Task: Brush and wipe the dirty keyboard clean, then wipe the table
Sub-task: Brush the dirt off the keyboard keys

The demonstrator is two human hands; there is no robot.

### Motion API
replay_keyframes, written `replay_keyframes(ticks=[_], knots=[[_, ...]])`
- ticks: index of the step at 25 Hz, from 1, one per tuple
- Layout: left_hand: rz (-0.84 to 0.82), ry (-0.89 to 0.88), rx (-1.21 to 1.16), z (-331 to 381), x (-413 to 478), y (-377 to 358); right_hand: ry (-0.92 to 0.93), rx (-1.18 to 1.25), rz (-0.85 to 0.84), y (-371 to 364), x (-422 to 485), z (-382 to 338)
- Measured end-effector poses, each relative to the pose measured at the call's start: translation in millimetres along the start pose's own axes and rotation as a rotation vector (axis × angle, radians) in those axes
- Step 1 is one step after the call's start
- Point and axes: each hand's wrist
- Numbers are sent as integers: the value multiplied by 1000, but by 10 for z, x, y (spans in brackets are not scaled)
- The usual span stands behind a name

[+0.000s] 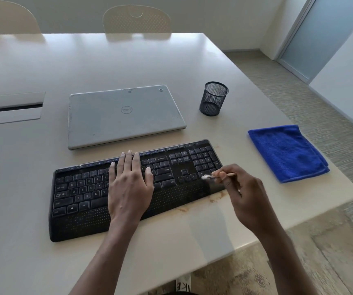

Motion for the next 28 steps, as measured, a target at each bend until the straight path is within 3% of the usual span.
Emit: replay_keyframes(ticks=[3,6,8,10,14,16,19,21,23,28], knots=[[-2,7,8,3,-6,-3,-21,-88,106,50,5,51],[-5,1,9,-4,-3,4,56,-136,14,-197,-71,-42],[-5,2,10,-4,-5,7,79,-60,-37,-287,-107,-117],[-4,0,10,-13,-2,5,-19,100,-41,-195,-72,-105],[-13,-1,9,-13,-5,9,-78,-25,163,-49,-61,13],[-11,-4,6,-11,-3,10,-65,-53,137,-128,-145,9],[-6,-4,4,-6,-5,18,-118,146,48,-122,-230,-29],[-3,-7,3,-10,-1,15,-164,196,165,-20,-173,74],[-6,-4,3,-19,3,6,-160,86,266,28,-119,179],[0,-8,-5,-10,-2,-4,-120,112,93,-163,-346,28]])
Point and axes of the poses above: each hand's wrist, its own x-axis towards the middle knuckle, its own y-axis out of the back of the hand, z = x × y, and after that the axes turned 8 degrees about -x, right-handed
